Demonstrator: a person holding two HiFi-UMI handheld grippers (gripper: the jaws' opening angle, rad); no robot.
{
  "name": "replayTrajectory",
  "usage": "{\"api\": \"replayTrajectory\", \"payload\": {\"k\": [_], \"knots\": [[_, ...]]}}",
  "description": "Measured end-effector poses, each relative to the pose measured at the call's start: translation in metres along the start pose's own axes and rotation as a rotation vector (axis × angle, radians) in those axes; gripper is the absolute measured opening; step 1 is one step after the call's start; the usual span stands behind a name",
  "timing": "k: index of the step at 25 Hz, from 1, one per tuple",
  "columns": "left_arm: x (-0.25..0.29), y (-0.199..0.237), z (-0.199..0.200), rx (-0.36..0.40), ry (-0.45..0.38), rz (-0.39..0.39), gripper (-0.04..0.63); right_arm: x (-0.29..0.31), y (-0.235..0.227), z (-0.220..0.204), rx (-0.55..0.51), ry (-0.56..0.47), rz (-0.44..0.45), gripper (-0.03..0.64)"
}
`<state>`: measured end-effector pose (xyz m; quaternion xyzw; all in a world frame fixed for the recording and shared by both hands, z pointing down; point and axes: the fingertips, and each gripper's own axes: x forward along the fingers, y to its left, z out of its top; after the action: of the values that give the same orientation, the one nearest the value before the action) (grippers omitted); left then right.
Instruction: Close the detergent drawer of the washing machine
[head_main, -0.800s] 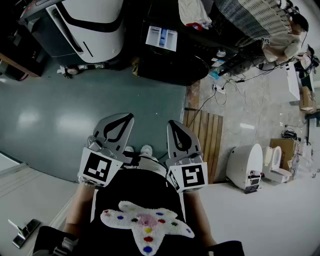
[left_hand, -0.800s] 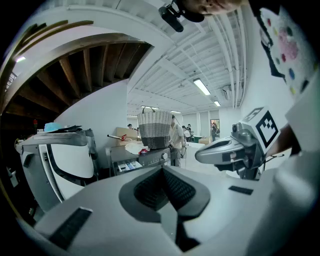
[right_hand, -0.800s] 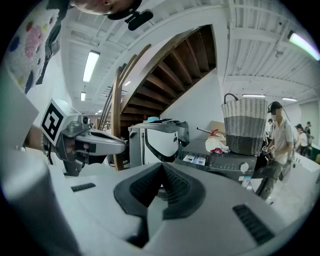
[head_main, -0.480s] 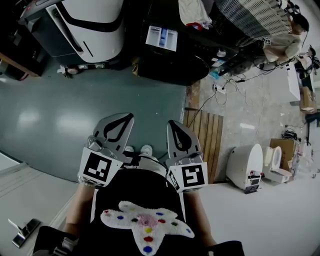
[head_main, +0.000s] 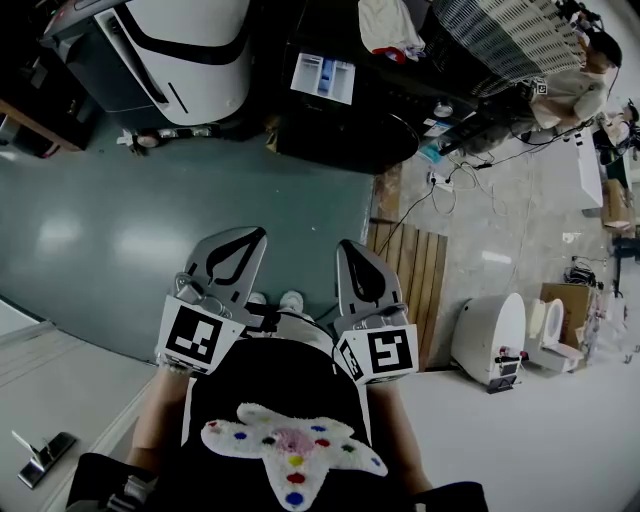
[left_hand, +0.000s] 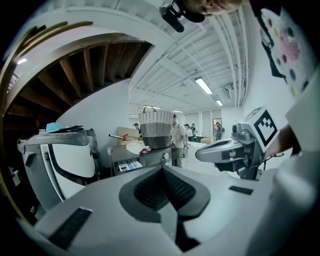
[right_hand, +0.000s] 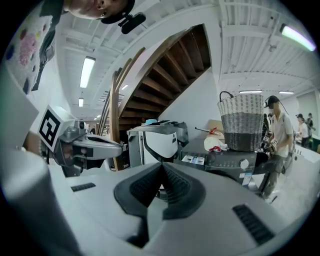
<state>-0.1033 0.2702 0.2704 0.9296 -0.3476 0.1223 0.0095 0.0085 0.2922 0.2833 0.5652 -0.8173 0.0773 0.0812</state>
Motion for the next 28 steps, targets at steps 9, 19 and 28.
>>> {"api": "replayTrajectory", "payload": {"k": [9, 19, 28], "knots": [[0.005, -0.012, 0.011, -0.025, -0.037, 0.017, 0.054, -0.003, -0.002, 0.005, -0.014, -0.026, 0.056, 0.078], [0.004, -0.015, 0.011, -0.051, -0.035, 0.048, 0.158, -0.007, -0.005, 0.007, -0.012, -0.041, 0.078, 0.109], [0.007, -0.029, 0.010, -0.070, -0.039, 0.086, 0.143, -0.021, -0.018, 0.003, -0.021, -0.045, 0.103, 0.110]]}}
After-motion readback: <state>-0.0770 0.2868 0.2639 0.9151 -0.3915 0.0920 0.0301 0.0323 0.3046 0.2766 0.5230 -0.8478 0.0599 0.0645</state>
